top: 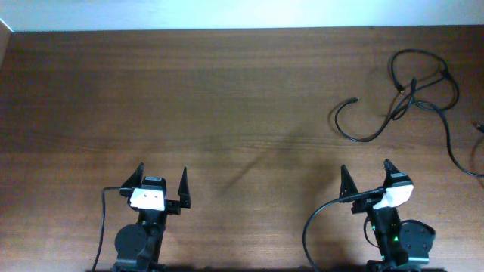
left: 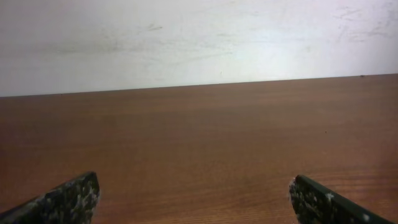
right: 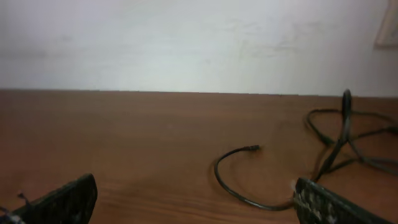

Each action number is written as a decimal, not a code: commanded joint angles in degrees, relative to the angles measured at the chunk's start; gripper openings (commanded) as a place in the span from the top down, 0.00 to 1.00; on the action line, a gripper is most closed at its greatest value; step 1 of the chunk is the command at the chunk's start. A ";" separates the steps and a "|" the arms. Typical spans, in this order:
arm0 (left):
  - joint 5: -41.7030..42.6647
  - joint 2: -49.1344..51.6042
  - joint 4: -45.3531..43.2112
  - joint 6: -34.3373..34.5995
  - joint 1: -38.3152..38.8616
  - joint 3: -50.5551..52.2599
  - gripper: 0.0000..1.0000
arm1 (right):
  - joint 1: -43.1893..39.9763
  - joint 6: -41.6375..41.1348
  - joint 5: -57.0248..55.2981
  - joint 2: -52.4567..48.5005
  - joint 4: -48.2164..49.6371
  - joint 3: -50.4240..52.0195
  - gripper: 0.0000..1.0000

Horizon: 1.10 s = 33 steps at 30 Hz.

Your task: Untangle cables

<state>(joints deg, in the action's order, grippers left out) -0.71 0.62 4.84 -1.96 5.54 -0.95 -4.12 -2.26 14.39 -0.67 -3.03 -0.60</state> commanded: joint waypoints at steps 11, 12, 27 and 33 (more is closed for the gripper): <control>-0.17 -0.33 -0.11 -0.70 -0.35 0.46 0.01 | 1.64 2.93 -0.04 0.48 -0.37 0.28 0.01; -0.17 -0.33 -0.11 -0.70 -0.35 0.46 0.01 | 1.64 2.93 -0.02 0.48 -0.37 0.28 0.01; -0.17 -0.33 -0.11 -0.70 -0.35 0.46 0.01 | 1.64 2.93 -0.02 0.46 -0.37 0.28 0.01; -0.17 -0.33 -0.11 -0.70 -0.35 0.46 0.01 | 1.64 2.93 -0.02 0.46 -0.37 0.28 0.01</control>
<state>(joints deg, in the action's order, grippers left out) -0.69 0.62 4.84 -1.93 5.54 -0.95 -2.94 0.25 14.44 -0.67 -3.01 -0.60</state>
